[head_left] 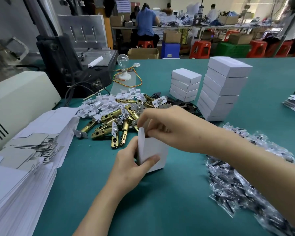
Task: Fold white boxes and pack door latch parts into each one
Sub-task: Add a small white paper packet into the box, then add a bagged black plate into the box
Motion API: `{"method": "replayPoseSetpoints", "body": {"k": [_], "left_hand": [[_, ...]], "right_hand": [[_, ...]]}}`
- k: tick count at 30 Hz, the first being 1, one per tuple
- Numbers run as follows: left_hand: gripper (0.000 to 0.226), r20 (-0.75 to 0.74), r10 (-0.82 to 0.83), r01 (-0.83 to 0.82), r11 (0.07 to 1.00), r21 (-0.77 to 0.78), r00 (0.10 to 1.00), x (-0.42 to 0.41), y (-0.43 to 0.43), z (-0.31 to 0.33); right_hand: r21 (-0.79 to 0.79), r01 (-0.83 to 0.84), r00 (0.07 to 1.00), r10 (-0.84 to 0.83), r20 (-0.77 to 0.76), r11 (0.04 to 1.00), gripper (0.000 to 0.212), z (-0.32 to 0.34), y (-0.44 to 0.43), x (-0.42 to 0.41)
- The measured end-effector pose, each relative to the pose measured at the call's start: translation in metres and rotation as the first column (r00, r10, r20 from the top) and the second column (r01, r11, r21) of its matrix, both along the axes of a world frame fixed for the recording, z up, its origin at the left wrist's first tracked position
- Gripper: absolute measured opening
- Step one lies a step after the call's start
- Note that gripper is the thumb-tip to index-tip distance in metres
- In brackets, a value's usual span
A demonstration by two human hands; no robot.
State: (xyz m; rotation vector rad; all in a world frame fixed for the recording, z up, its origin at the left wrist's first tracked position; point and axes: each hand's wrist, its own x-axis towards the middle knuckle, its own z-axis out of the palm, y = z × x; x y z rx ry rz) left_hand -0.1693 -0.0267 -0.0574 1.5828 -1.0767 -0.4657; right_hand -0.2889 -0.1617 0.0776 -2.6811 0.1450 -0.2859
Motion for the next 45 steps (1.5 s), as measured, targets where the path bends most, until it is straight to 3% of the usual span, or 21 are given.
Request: {"method": "replayPoseSetpoints", "body": {"k": [4,6,9,11,13,16,21,25,27,29,32,36,38,41,43,45], "left_hand": [[0.039,-0.007,0.014,-0.014,1.000,-0.003,1.000,0.002,0.000,-0.001],[0.042,-0.002,0.016,-0.016,1.000,-0.006,1.000,0.002,-0.001,-0.001],[0.042,0.010,0.014,-0.014,1.000,-0.009,1.000,0.002,-0.002,-0.001],[0.042,0.023,0.015,-0.015,1.000,-0.011,1.000,0.002,-0.003,-0.001],[0.042,0.035,0.018,-0.017,1.000,-0.014,0.999,0.002,-0.003,-0.002],[0.042,0.045,0.011,-0.010,1.000,-0.012,0.999,0.003,-0.003,-0.004],[0.043,0.055,0.009,-0.009,1.000,-0.014,0.998,0.003,-0.003,-0.003],[0.044,0.062,0.014,-0.013,1.000,-0.006,0.998,0.003,-0.002,-0.004],[0.044,0.059,0.011,-0.011,1.000,0.000,0.998,0.003,-0.003,-0.004],[0.044,0.057,0.012,-0.013,1.000,0.006,0.998,0.003,-0.003,-0.004],[0.045,0.053,0.018,-0.019,1.000,0.008,0.998,0.002,-0.002,-0.002],[0.042,0.037,0.025,-0.025,1.000,0.017,0.999,0.002,-0.001,-0.001],[0.041,0.021,0.025,-0.025,0.999,0.020,0.999,0.002,-0.002,-0.001],[0.043,-0.014,0.025,-0.025,0.999,0.028,1.000,0.003,-0.002,-0.001],[0.048,-0.028,0.030,-0.029,0.999,0.031,0.999,0.003,-0.002,-0.001],[0.053,-0.037,0.043,-0.042,0.999,0.029,0.998,0.003,-0.003,-0.001]], "right_hand": [[0.117,0.162,0.924,-0.192,0.330,0.980,0.014,0.005,-0.030,-0.003],[0.137,0.345,0.849,-0.371,0.376,0.928,0.009,0.003,-0.060,-0.003],[-0.082,0.554,0.831,-0.544,0.119,0.828,0.014,-0.021,-0.099,-0.002],[-0.231,0.564,0.803,-0.592,-0.071,0.793,0.017,-0.047,-0.112,0.001],[-0.314,0.581,0.752,-0.643,-0.145,0.750,0.023,-0.069,-0.119,0.006],[-0.392,0.608,0.694,-0.702,-0.159,0.690,0.035,-0.087,-0.129,0.014],[-0.351,0.647,0.666,-0.726,-0.173,0.677,0.048,-0.093,-0.135,0.023],[-0.231,0.686,0.658,-0.724,-0.207,0.690,0.031,-0.091,-0.139,0.023],[-0.175,0.693,0.670,-0.714,-0.205,0.700,0.033,-0.092,-0.139,0.021],[-0.240,0.669,0.688,-0.708,-0.160,0.704,0.037,-0.095,-0.138,0.019],[-0.370,0.650,0.697,-0.715,-0.058,0.664,0.026,-0.100,-0.137,0.015],[-0.382,0.679,0.661,-0.749,-0.052,0.626,0.013,-0.091,-0.138,0.008],[-0.399,0.671,0.666,-0.744,-0.047,0.625,0.020,-0.081,-0.136,0.006],[-0.304,0.657,0.734,-0.677,0.053,0.689,0.022,-0.052,-0.127,0.004],[-0.077,0.591,0.802,-0.575,0.161,0.803,0.014,-0.025,-0.117,0.003],[0.168,0.409,0.847,-0.442,0.295,0.897,0.015,0.003,-0.098,-0.001]]}}
